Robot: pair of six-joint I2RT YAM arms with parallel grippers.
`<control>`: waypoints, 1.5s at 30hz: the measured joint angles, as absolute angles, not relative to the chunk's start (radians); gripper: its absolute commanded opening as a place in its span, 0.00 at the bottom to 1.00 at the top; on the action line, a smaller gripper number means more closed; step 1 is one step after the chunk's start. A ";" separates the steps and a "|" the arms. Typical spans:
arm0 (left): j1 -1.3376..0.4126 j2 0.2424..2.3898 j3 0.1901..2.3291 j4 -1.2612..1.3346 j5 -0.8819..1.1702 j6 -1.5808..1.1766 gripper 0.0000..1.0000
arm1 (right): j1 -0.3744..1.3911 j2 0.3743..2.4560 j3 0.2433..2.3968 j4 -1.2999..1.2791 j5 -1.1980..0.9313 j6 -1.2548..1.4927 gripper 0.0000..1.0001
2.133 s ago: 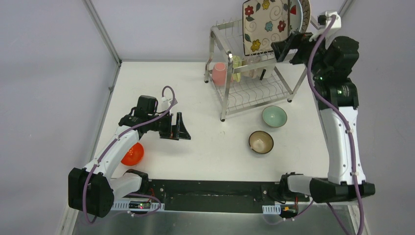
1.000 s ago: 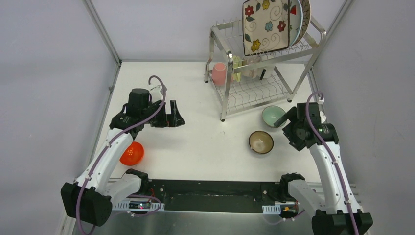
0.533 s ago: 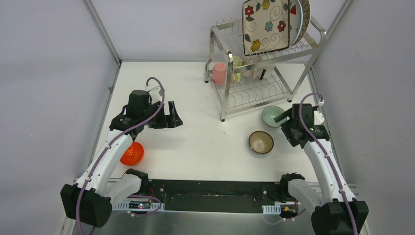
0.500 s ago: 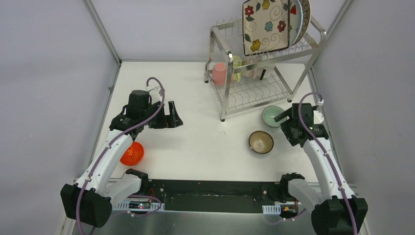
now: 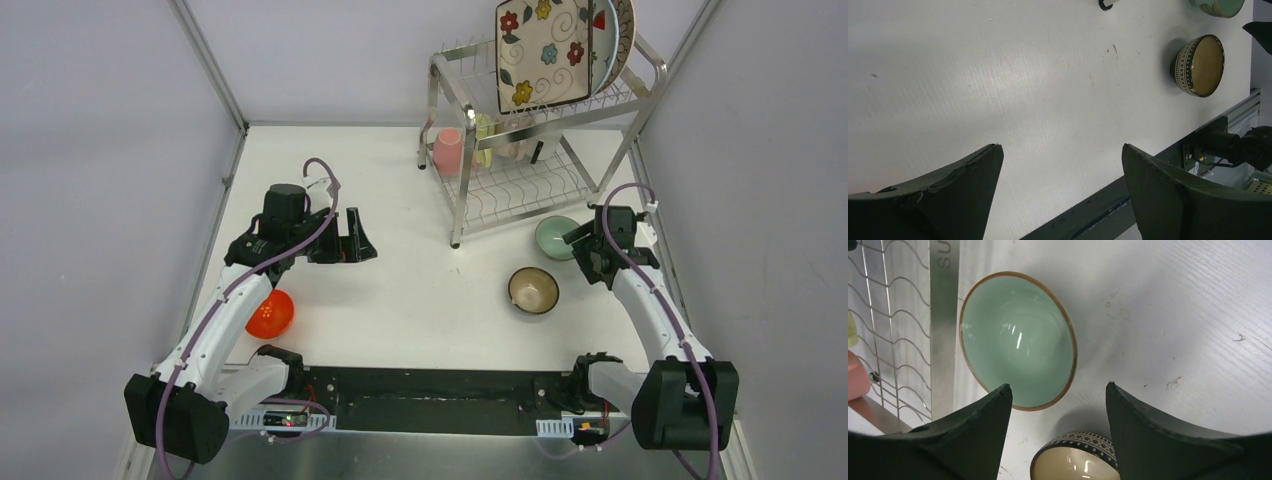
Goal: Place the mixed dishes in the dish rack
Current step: Insert the bowl at the center of the board.
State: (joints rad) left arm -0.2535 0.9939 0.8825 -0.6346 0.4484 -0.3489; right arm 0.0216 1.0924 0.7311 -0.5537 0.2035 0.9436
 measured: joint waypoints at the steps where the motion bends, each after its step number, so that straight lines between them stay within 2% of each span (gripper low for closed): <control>1: -0.253 0.994 0.881 -0.632 0.451 -0.349 0.92 | 0.019 1.093 0.724 -0.547 0.208 0.945 0.68; 3: -0.253 0.995 0.876 -0.627 0.455 -0.349 0.92 | 0.012 1.097 0.713 -0.535 0.218 0.946 0.63; 7: -0.253 0.999 0.872 -0.627 0.462 -0.349 0.92 | 0.006 1.116 0.693 -0.490 0.220 0.950 0.43; 16: -0.253 1.004 0.872 -0.627 0.476 -0.349 0.91 | -0.027 1.186 0.655 -0.417 0.208 0.952 0.40; 22: -0.253 1.004 0.872 -0.627 0.478 -0.349 0.91 | -0.036 1.209 0.641 -0.374 0.194 0.947 0.34; 33: -0.253 1.004 0.870 -0.626 0.478 -0.349 0.90 | -0.041 1.214 0.639 -0.352 0.176 0.899 0.01; 45: -0.253 1.004 0.868 -0.626 0.479 -0.349 0.88 | -0.043 1.057 0.676 -0.524 0.178 0.774 0.00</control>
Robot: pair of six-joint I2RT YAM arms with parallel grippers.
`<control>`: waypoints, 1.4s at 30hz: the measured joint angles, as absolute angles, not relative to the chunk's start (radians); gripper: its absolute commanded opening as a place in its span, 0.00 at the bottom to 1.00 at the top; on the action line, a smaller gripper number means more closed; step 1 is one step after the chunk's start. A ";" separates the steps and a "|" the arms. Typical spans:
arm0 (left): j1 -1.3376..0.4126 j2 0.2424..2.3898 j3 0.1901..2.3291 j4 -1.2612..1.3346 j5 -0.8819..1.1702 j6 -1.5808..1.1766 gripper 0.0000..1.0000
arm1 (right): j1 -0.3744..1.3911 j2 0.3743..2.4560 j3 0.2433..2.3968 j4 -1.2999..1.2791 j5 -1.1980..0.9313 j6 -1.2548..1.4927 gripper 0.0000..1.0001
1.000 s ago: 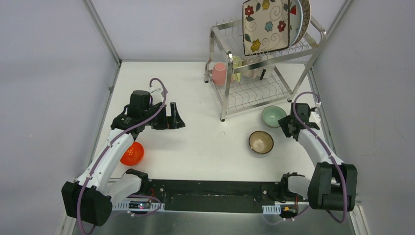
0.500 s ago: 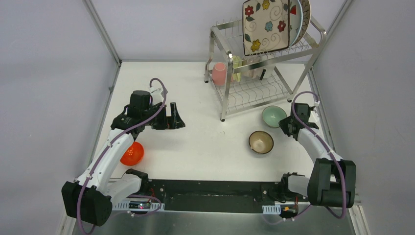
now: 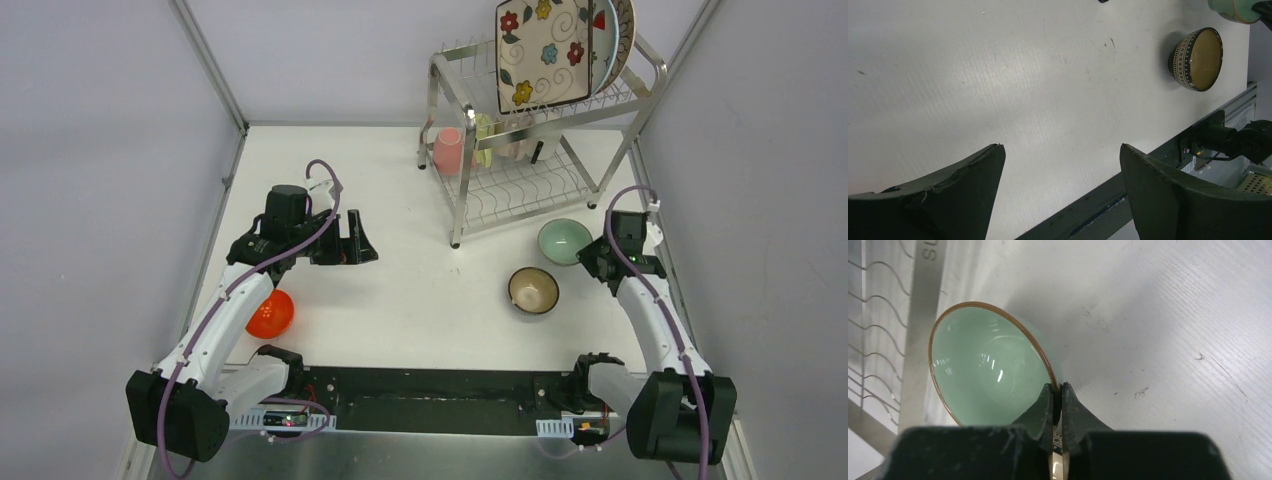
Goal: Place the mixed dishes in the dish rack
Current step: Insert the bowl at the center of the board.
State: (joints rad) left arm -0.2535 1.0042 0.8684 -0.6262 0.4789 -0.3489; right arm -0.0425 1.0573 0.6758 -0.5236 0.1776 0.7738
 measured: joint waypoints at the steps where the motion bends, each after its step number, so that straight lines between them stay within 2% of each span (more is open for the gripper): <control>1: -0.253 1.004 0.868 -0.626 0.479 -0.349 0.87 | -0.043 1.040 0.688 -0.540 0.178 0.766 0.00; 11: -0.253 1.004 0.868 -0.626 0.492 -0.348 0.83 | -0.042 0.924 0.797 -0.657 0.044 0.750 0.00; 23: -0.253 1.039 0.868 -0.615 0.569 -0.347 0.81 | 0.056 0.730 0.777 -0.727 -0.151 0.856 0.00; 29: -0.254 1.055 0.868 -0.612 0.607 -0.347 0.80 | 0.226 0.706 0.714 -0.722 -0.149 0.945 0.00; 36: -0.263 1.077 0.868 -0.597 0.649 -0.347 0.75 | 0.514 0.780 0.677 -0.665 -0.035 1.025 0.00; 42: -0.276 1.115 0.864 -0.575 0.719 -0.347 0.80 | 0.753 0.899 0.667 -0.564 0.117 1.088 0.00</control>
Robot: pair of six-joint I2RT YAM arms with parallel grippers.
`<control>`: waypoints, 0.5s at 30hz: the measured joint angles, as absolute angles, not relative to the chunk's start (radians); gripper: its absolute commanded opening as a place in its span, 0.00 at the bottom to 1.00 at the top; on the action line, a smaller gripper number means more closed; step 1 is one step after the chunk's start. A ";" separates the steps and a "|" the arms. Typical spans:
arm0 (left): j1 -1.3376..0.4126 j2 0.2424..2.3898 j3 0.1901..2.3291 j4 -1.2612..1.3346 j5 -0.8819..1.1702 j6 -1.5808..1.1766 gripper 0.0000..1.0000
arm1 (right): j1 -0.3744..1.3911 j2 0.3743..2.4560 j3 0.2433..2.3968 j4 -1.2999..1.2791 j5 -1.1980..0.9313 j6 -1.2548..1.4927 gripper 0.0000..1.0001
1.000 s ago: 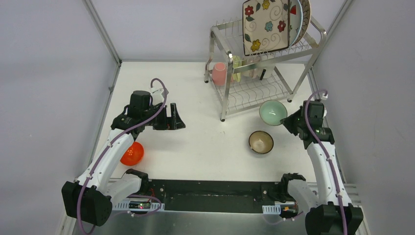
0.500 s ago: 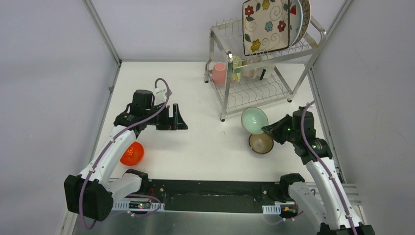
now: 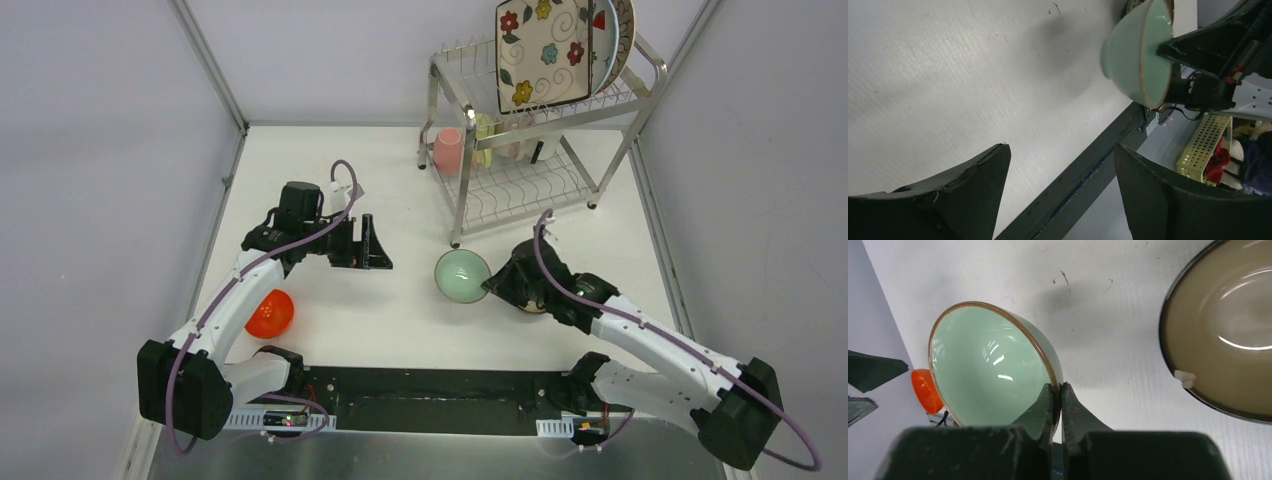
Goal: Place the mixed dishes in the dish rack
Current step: Insert the bowl at the center of the board, then turn the bowl upside down on the dish rack.
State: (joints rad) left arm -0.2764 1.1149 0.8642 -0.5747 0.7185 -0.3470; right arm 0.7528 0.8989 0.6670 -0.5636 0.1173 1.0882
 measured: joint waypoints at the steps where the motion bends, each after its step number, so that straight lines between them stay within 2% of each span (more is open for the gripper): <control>1: -0.276 1.115 0.862 -0.570 0.730 -0.348 0.80 | 0.779 0.920 0.667 -0.548 0.137 1.094 0.00; 7: -0.276 1.131 0.851 -0.520 0.821 -0.353 0.79 | 0.925 1.056 0.682 -0.464 0.256 1.118 0.00; 15: -0.276 1.158 0.839 -0.492 0.848 -0.361 0.77 | 0.993 1.173 0.788 -0.383 0.325 1.116 0.00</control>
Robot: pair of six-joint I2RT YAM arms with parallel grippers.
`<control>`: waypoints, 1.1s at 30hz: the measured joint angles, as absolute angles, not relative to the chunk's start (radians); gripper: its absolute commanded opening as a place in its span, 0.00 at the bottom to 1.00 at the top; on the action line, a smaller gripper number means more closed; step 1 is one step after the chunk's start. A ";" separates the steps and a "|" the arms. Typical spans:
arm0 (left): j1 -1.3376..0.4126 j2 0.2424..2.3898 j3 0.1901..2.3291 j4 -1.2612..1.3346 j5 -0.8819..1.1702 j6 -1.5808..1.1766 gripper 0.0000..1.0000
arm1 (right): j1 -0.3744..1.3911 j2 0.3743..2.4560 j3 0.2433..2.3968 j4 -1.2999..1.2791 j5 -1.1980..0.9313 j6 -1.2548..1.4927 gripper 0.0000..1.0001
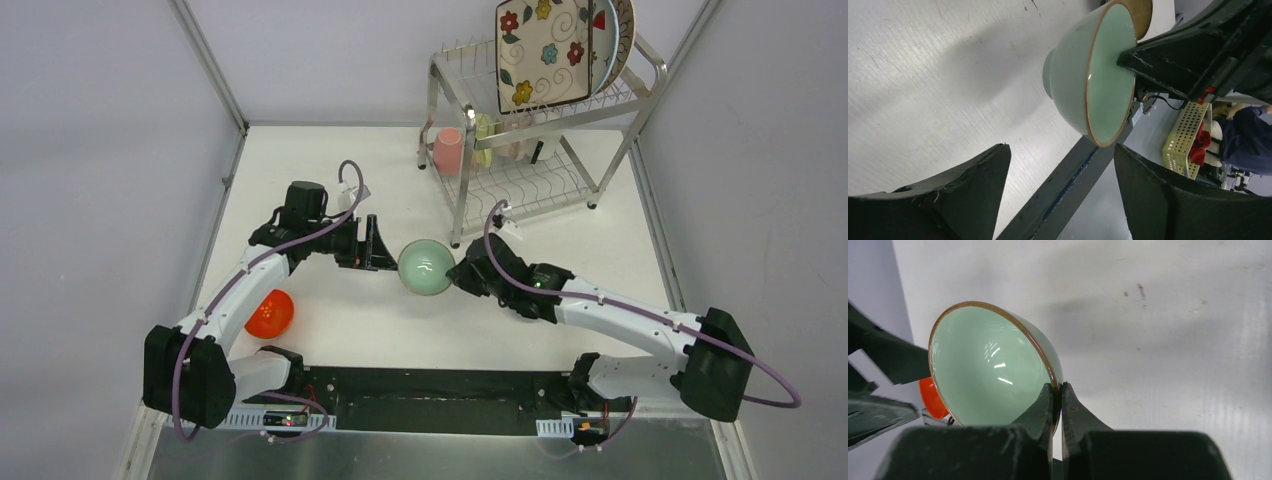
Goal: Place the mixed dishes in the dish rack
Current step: Turn the bowl upside down on the dish rack.
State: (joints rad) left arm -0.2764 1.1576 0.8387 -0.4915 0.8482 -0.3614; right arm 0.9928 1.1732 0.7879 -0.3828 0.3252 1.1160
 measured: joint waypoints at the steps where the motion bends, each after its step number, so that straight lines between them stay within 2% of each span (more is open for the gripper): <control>1: -0.276 1.164 0.838 -0.490 0.849 -0.364 0.76 | 1.003 1.185 0.805 -0.370 0.329 1.115 0.00; 8: -0.276 1.210 0.838 -0.490 0.865 -0.377 0.65 | 1.056 1.269 0.915 -0.316 0.334 1.081 0.00; 15: -0.276 1.203 0.838 -0.521 0.809 -0.362 0.51 | 1.092 1.294 0.926 -0.308 0.364 1.044 0.00; 18: -0.282 1.186 0.839 -0.546 0.773 -0.349 0.34 | 1.119 1.312 0.936 -0.314 0.403 1.021 0.00; 23: -0.283 1.168 0.843 -0.565 0.737 -0.329 0.14 | 1.150 1.349 0.972 -0.331 0.448 0.989 0.00; 26: -0.283 1.167 0.843 -0.575 0.707 -0.317 0.00 | 1.154 1.358 0.995 -0.328 0.453 0.973 0.09; 30: -0.282 1.167 0.843 -0.587 0.671 -0.301 0.00 | 1.157 1.359 1.004 -0.292 0.439 0.955 0.28; 33: -0.282 1.164 0.843 -0.595 0.661 -0.294 0.00 | 1.157 1.359 1.004 -0.261 0.418 0.942 0.51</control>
